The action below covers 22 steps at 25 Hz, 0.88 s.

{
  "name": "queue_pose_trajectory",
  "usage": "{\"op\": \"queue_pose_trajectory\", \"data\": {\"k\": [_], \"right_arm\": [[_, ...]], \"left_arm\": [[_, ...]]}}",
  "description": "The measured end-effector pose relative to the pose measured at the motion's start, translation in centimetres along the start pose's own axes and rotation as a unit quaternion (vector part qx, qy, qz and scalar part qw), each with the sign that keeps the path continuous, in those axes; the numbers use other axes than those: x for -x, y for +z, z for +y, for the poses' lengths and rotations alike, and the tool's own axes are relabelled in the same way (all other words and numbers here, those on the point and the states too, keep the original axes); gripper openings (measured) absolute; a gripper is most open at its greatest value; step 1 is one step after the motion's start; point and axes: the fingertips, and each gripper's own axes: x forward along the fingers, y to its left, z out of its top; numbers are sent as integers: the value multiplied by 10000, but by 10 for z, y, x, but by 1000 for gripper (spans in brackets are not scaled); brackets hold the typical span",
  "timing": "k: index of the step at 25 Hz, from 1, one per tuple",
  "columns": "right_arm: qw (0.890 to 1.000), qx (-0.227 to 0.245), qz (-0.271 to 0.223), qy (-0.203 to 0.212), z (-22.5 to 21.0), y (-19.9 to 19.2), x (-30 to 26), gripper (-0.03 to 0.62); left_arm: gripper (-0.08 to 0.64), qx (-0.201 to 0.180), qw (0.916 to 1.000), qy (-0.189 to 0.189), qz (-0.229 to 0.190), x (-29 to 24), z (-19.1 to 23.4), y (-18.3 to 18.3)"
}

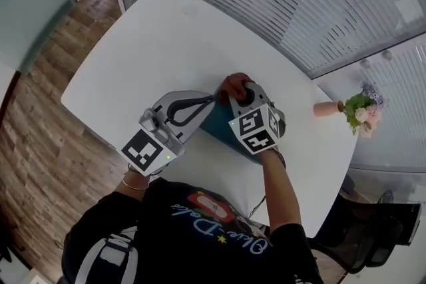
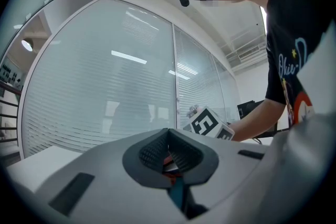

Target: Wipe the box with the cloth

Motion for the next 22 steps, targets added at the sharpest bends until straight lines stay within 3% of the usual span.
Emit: {"op": "queue_pose_trajectory", "data": {"k": [9,22], "right_arm": [[9985,-332,421,-143,-6,-36,25,26],[9887,-1181,688,-613,-18,-104,75,25]], "left_arm": [[3,-34,9999,-150,-7,1,-11,4],[3,-172,9992,-356,12,-4,-27,14]]}}
